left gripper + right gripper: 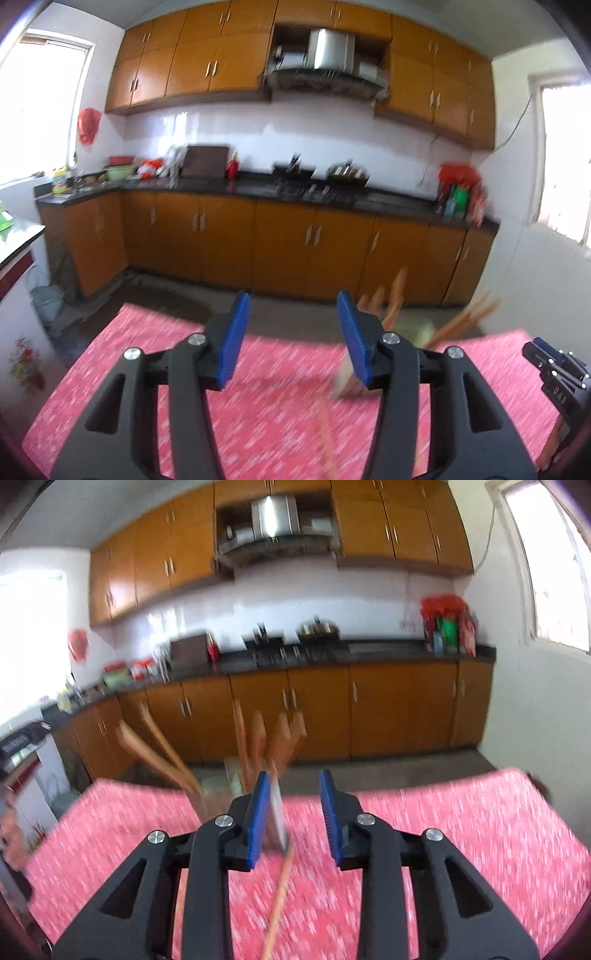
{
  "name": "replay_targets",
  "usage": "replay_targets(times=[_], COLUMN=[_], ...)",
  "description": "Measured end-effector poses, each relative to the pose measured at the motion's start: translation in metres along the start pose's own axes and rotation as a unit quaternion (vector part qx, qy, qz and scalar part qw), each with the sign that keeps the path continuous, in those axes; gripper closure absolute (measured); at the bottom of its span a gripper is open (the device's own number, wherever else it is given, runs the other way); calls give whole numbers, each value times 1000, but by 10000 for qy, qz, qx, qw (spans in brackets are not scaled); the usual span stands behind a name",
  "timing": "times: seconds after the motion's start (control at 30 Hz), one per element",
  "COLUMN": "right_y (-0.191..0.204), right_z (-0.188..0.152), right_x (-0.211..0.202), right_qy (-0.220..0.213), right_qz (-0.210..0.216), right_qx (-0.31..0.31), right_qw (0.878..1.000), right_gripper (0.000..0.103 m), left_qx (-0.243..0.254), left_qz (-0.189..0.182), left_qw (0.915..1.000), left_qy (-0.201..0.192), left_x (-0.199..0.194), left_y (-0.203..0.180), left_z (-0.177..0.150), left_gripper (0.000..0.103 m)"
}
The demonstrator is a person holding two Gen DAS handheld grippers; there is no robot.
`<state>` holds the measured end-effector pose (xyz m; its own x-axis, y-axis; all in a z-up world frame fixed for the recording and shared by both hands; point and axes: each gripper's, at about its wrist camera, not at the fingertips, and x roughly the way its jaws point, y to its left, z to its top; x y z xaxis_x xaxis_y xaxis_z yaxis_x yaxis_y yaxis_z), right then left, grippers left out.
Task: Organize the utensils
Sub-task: 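Grasp the last chopstick with the right tool while the left tool grasps one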
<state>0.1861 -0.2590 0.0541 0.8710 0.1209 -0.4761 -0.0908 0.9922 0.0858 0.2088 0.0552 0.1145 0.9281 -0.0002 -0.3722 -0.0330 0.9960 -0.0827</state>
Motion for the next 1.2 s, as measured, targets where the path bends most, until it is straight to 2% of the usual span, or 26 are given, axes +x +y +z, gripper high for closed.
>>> replay_targets(times=[0.13,0.23,0.33,0.43,0.5,0.53,0.57,0.77,0.87,0.93,0.97,1.03,1.1,1.2], right_y=[9,20,29,30,27,25,21,-13,-18,-17,-17,-16,-16,-18], right_z=[-57,-88,-108,-123,-127,-127,-127,-124,-124,-125,-125,-124,-123,-119], right_x=[38,61,76,88,89,91,91,86,84,84,84,85,87,92], right_qy=[895,1425,1720,1917,1894,1907,1899,1850,1846,1838,1834,1829,1821,1774], right_qz=[94,264,248,179,145,116,85,-196,-204,-193,-186,-166,-172,-239], right_qx=[46,91,39,21,63,64,105,543,536,516,507,494,481,489], right_qw=[9959,9894,9848,9813,9818,9816,9817,9810,9811,9814,9815,9818,9820,9826], right_gripper=[74,74,74,74,81,93,95,95,95,95,95,95,95,95], left_qx=[-90,-124,-45,103,180,212,237,320,507,554,547,639,489,328], left_qz=[103,149,88,-51,-165,-257,-308,-504,-340,-217,-172,-74,-139,84], left_qw=[9958,9912,9852,9822,9803,9788,9776,9676,9641,9613,9613,9627,9622,9629], left_qy=[901,1311,1714,1877,1958,2023,2068,2451,2585,2688,2693,2627,2677,2677], left_x=[27,40,52,55,59,60,60,73,81,87,89,89,94,106], left_y=[22,26,19,4,-7,-13,-22,-49,-58,-59,-59,-58,-49,-27], left_z=[-59,-95,-124,-139,-144,-149,-151,-178,-192,-199,-203,-203,-199,-192], left_gripper=[53,53,53,53,53,53,53,60,68,80,83,94,94,95])
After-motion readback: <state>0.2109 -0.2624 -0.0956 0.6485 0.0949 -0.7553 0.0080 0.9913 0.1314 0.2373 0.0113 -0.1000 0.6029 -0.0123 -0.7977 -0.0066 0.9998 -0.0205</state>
